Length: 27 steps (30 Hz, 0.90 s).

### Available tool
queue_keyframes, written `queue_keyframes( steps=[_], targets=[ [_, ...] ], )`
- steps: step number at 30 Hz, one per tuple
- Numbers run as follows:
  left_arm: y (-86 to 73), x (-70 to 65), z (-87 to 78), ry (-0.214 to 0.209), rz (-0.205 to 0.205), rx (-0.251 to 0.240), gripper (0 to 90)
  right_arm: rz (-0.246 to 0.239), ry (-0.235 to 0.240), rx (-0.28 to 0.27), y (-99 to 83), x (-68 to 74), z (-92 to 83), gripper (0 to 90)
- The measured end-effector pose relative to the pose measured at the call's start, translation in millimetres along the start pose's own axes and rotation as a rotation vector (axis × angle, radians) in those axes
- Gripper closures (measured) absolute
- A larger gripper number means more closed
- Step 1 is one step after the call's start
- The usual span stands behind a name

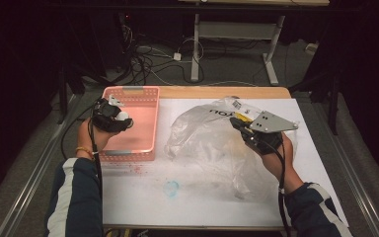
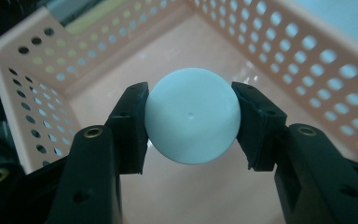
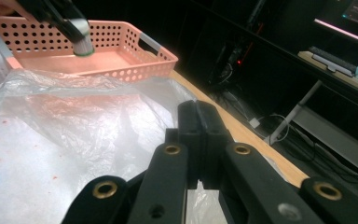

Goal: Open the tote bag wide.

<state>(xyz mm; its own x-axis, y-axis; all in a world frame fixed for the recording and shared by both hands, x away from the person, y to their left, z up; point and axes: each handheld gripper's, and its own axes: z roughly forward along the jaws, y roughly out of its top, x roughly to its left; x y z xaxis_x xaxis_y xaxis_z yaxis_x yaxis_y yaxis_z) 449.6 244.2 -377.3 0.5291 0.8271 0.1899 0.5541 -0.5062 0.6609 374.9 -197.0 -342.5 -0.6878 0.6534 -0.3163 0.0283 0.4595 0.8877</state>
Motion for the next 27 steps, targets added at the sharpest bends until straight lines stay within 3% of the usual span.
queue_keyframes(
  steps=[6, 12, 17, 23, 27],
  targets=[
    [0.1, -16.8, -27.5, 0.004, 0.042, -0.107, 48.2, -0.009, -0.023, 0.012, 7.5, -2.7, 2.4, 90.0],
    [-2.7, -38.2, -48.2, -0.033, 0.084, -0.216, 48.2, -0.034, -0.059, 0.023, 17.9, -7.3, 3.4, 90.0],
    [-1.6, -62.5, -62.0, -0.082, 0.133, -0.269, 48.3, -0.061, -0.08, 0.043, 22.9, -10.1, 5.9, 90.0],
    [2.9, -89.2, -74.6, -0.113, 0.196, -0.318, 48.2, -0.058, -0.093, 0.062, 23.0, -13.3, 8.2, 90.0],
    [2.8, -103.9, -77.7, -0.14, 0.215, -0.351, 48.3, -0.049, -0.09, 0.063, 21.9, -12.9, 10.4, 90.0]
  ],
)
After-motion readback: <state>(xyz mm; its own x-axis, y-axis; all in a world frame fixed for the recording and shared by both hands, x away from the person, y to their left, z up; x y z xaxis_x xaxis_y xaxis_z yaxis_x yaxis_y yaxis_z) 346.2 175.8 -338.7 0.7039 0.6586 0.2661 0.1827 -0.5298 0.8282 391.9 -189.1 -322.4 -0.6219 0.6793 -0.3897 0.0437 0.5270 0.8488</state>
